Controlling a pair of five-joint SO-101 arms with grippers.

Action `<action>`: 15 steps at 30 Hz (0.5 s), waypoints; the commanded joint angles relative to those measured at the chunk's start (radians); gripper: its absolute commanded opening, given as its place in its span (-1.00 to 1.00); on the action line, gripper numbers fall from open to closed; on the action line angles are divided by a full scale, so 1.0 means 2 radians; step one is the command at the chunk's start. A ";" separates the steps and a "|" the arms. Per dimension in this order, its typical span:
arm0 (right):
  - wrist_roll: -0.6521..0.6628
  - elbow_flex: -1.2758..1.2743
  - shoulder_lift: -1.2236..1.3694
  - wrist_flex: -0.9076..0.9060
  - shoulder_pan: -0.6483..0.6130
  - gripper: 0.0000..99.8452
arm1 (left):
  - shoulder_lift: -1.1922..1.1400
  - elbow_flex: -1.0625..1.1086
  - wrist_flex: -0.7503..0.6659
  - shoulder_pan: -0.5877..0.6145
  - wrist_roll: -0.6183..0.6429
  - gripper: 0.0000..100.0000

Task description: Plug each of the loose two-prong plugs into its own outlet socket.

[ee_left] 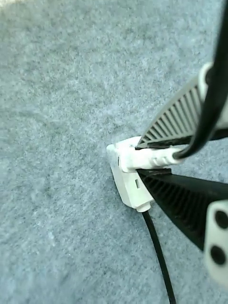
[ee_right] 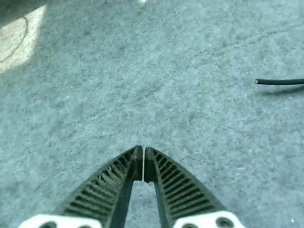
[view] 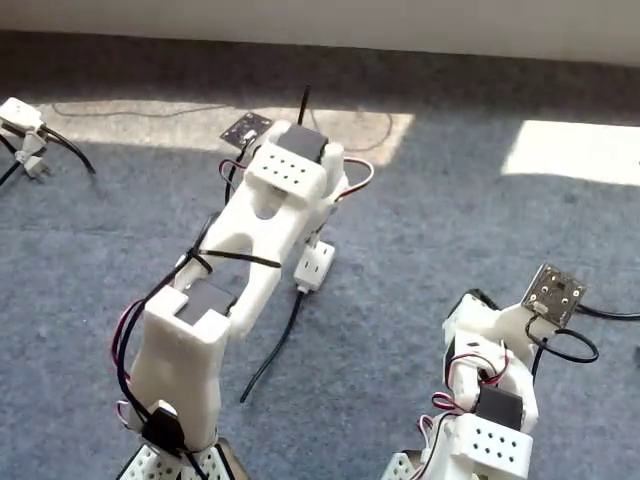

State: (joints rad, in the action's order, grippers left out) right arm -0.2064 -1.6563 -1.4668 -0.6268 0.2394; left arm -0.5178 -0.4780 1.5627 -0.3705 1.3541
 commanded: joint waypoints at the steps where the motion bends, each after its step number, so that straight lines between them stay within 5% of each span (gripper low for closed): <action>1: -0.002 0.003 -0.005 -0.002 -0.003 -0.94 | 0.005 -0.024 0.005 -0.033 0.008 -0.99; 15: -0.002 0.003 -0.005 -0.002 -0.003 -0.94 | -0.016 -0.023 -0.012 -0.028 0.050 -0.99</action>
State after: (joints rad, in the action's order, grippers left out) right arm -0.2064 -1.6563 -1.4668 -0.6268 0.2409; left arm -0.5347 -0.4902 1.5535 -0.4411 1.4431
